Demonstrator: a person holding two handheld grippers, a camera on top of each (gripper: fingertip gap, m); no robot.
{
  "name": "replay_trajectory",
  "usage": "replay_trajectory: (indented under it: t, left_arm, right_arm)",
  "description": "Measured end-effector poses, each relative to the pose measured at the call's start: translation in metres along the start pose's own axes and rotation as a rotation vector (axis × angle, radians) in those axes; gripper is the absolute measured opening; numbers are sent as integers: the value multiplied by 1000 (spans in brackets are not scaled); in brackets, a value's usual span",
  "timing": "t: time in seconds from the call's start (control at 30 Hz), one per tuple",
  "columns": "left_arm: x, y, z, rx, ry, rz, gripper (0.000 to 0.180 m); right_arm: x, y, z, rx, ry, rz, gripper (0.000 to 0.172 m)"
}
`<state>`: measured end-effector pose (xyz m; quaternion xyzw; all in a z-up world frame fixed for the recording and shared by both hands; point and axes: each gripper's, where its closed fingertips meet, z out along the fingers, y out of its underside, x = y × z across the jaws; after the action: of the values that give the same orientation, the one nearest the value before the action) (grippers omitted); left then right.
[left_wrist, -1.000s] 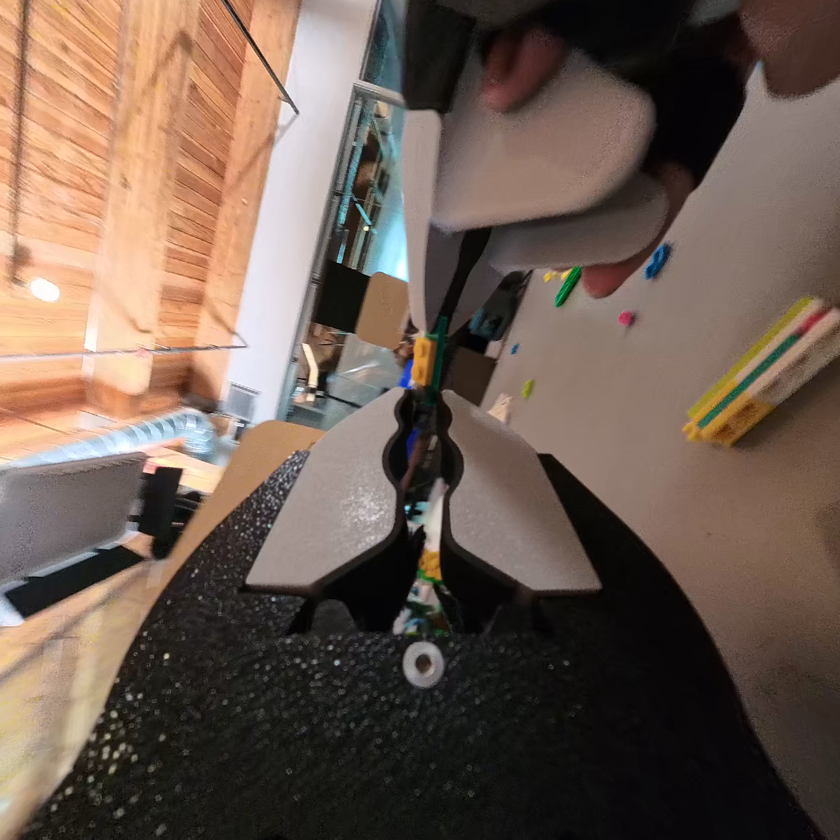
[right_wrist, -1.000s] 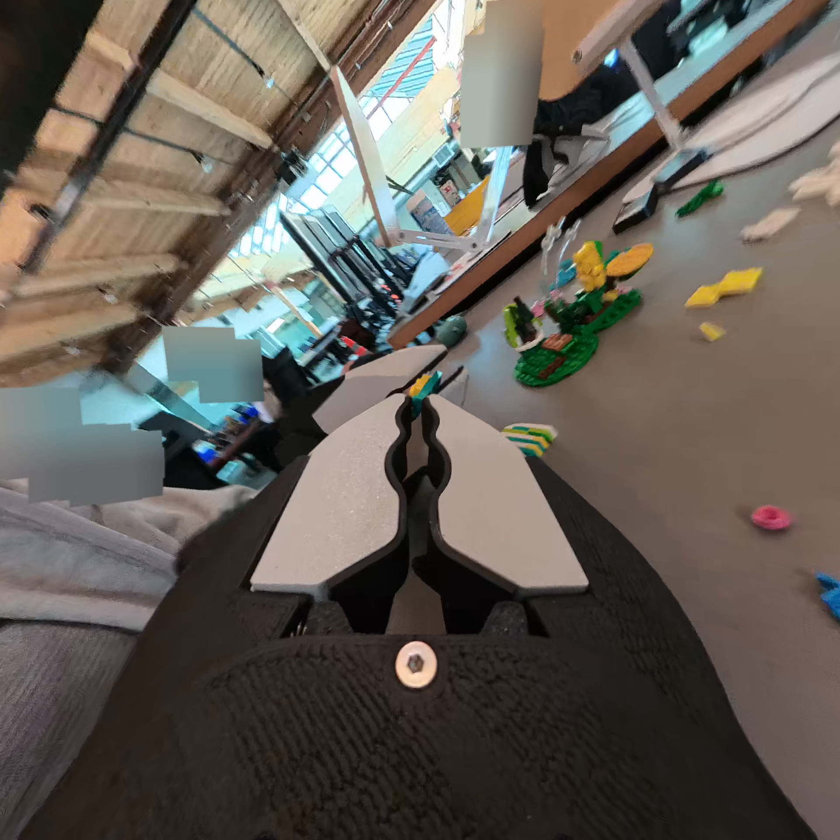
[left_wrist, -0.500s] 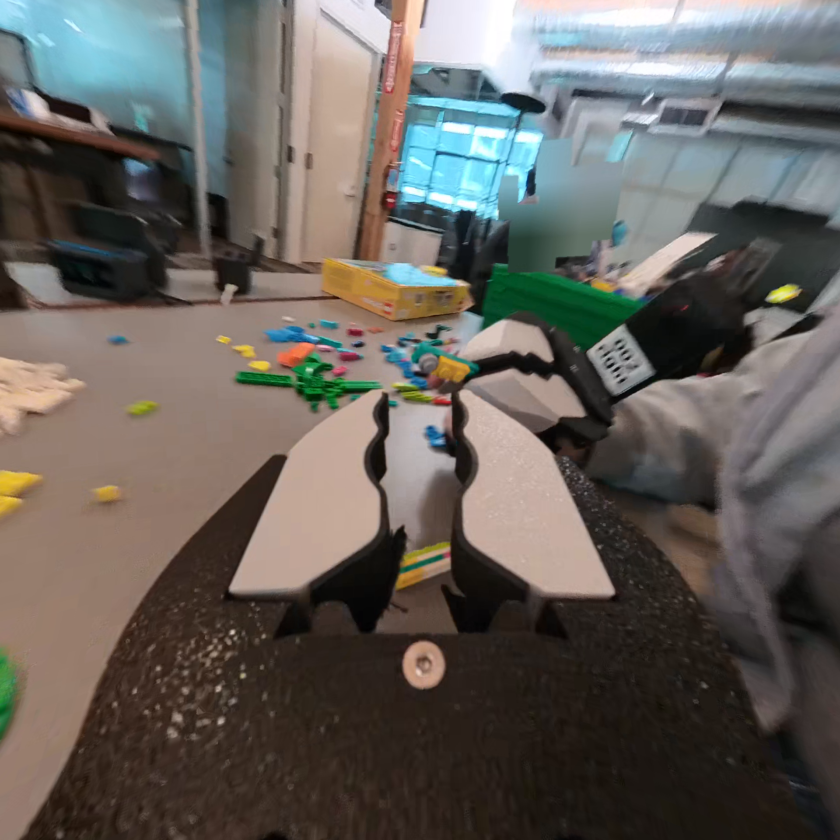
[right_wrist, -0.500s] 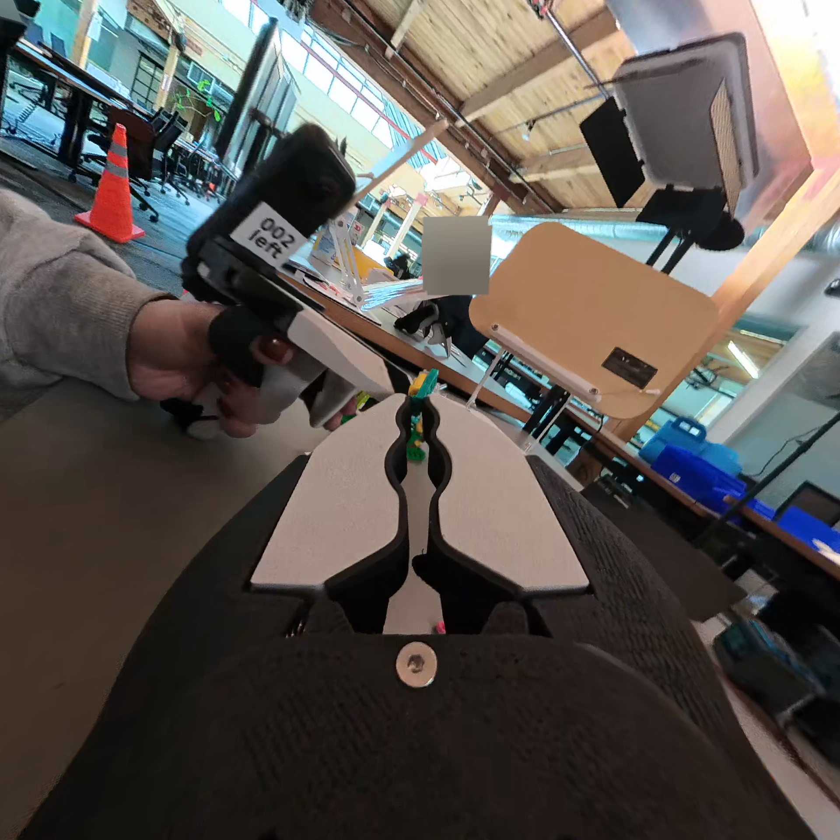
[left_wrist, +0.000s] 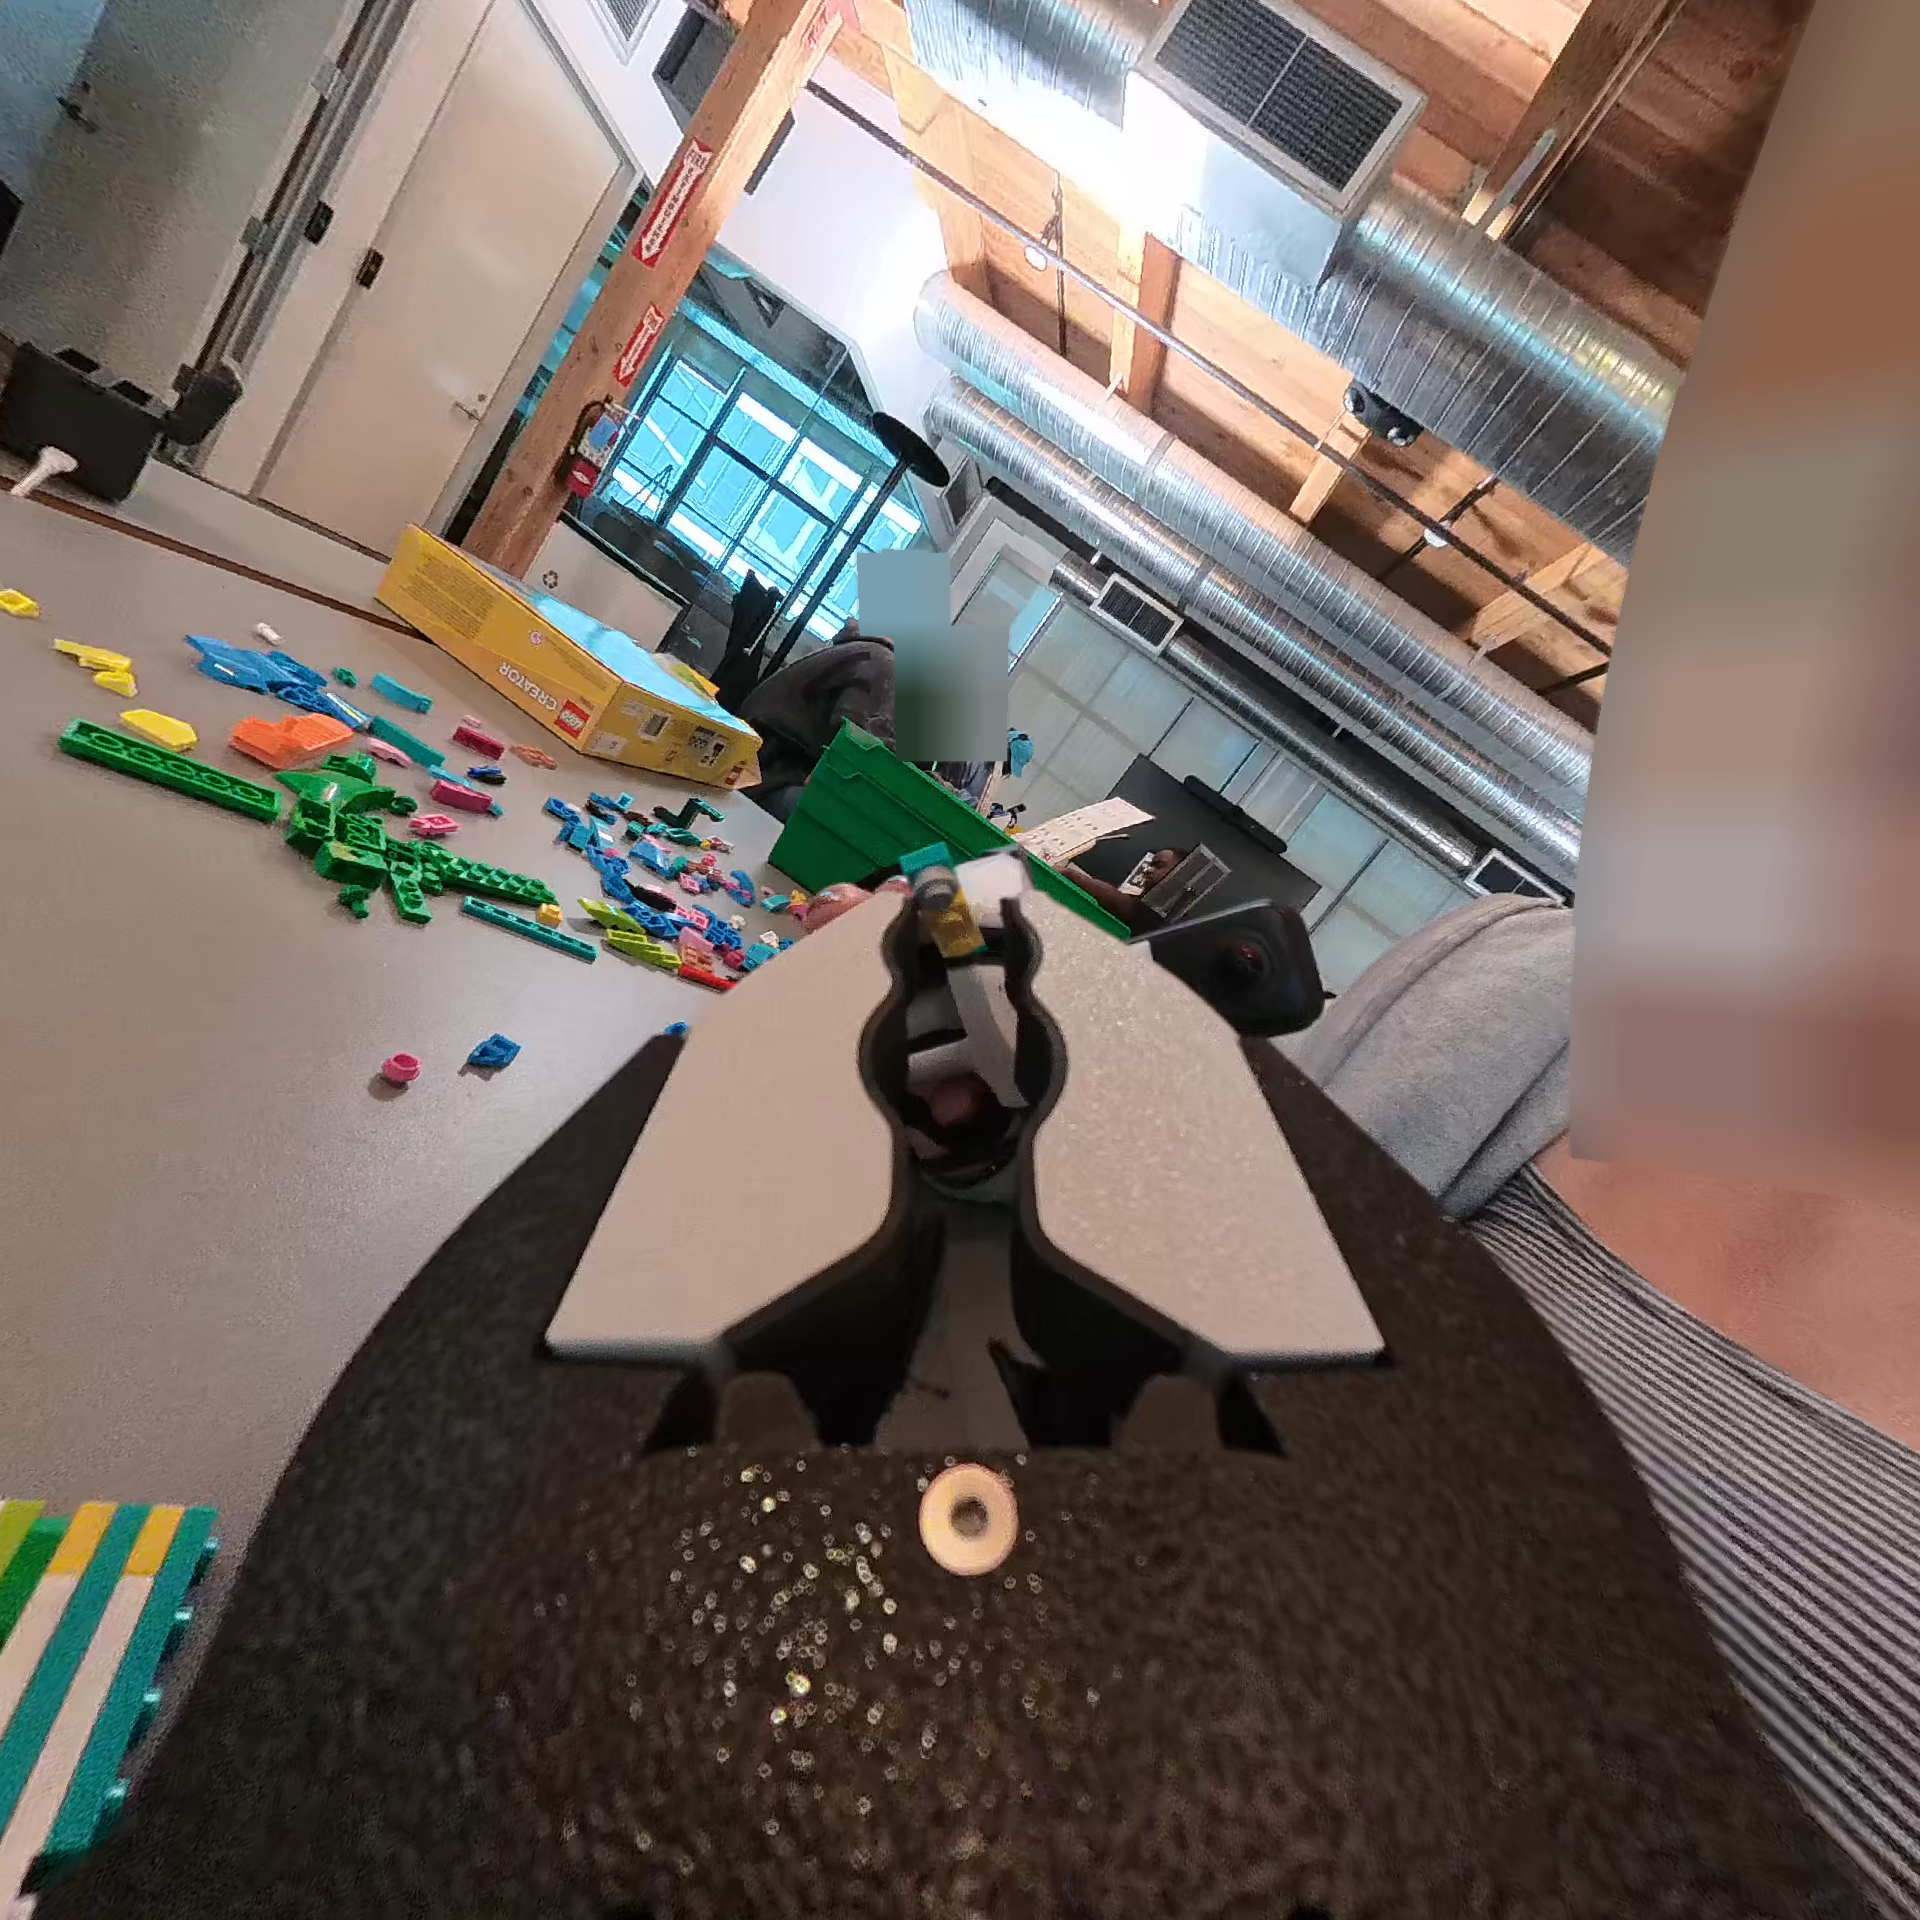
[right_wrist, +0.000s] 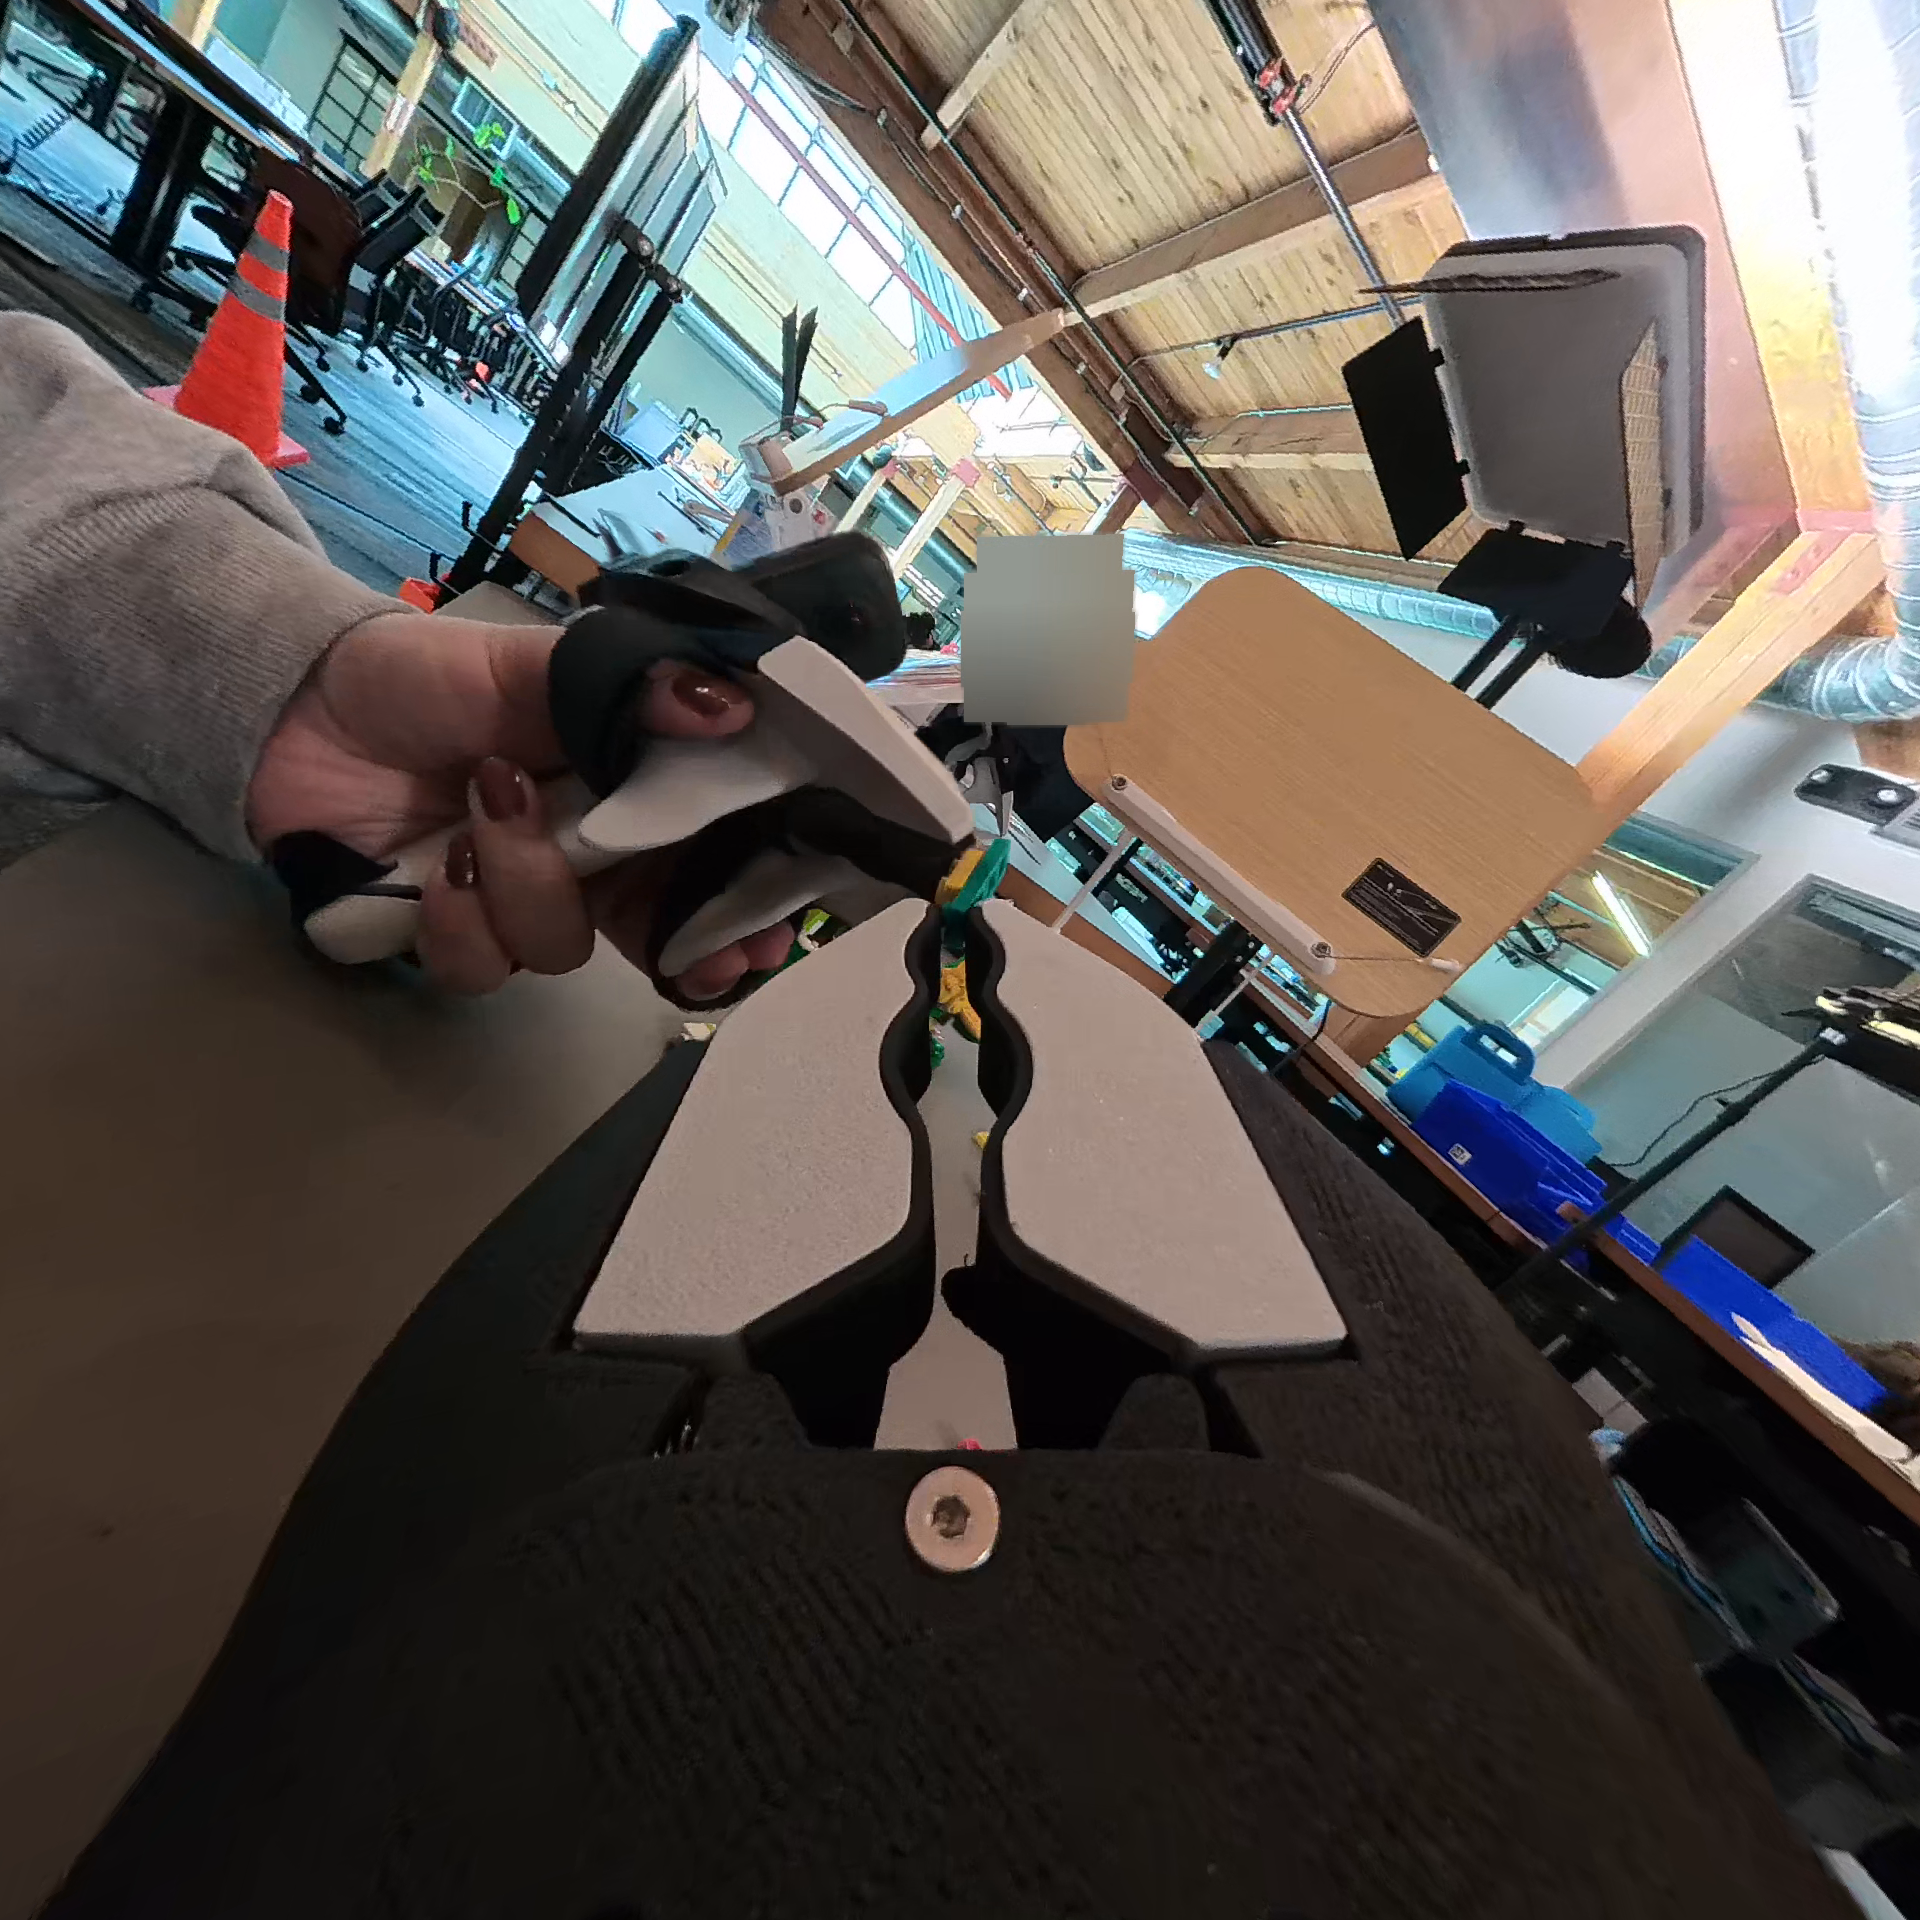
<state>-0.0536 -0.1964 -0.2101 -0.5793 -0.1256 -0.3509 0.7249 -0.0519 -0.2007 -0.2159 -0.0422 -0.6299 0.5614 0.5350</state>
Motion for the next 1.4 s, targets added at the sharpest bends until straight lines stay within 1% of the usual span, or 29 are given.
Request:
replay_trajectory:
  t: [0.1, 0.2, 0.27, 0.3, 0.33, 0.4, 0.5, 0.6, 0.7, 0.77, 1.0, 1.07, 1.1, 1.17, 1.23, 1.3, 1.4]
  left_arm:
    - [-4, -1, -1, 10, -27, 3, 10]
    - [-5, -2, -1, 1, -54, 31, 10]
    - [-5, -2, -2, 7, -39, 2, 12]
    - [-5, -4, -2, 17, -26, -24, 18]
    - [-4, -5, -3, 28, -6, -50, 20]
    - [-3, -7, -5, 49, 18, -81, 19]
    - [-2, -4, -4, 35, 24, -73, 16]
    - [0, -1, -2, 15, 39, -80, 19]
    - [1, 0, -1, 18, 50, -91, 16]
    - [0, 1, -2, 16, 43, -91, 8]
    - [0, 3, -2, -7, 43, -100, 7]
    - [-1, 3, -3, -17, 37, -95, 7]
    - [-1, 4, -3, -23, 35, -91, 7]
    - [-1, 3, -4, -39, 28, -65, 7]
    - [-1, 1, -5, -41, 1, -5, 7]
    - [-3, -3, -4, -19, -71, 111, 7]
    - [-7, -5, -4, -20, -157, 215, 7]
  right_arm:
    - [-4, -1, 0, -3, -13, -32, 2]
    - [-2, 2, 1, -20, -1, -45, 3]
    - [-1, 1, 1, -18, 7, -47, 3]
    - [-1, 0, 1, -18, 13, -54, 3]
    - [-1, 0, 0, -18, 15, -59, 3]
    - [-1, 0, 0, -19, 13, -61, 3]
    - [-1, -1, 0, -18, 15, -63, 3]
    - [1, -1, 0, -17, 26, -59, 3]
    - [1, -1, 0, -14, 23, -47, 3]
    - [0, -2, 0, -11, 22, -50, 3]
    - [-1, -1, 1, -19, 16, -46, 4]
    - [-3, 0, 1, -24, 13, -56, 7]
    - [-2, 1, 1, -28, 17, -58, 3]
    - [-1, 0, 2, -36, 22, -53, 3]
    - [0, 0, 3, -59, 34, -37, 3]
    - [4, 1, 6, -79, 54, 60, 3]
    - [7, 6, 8, -105, 70, 165, 3]
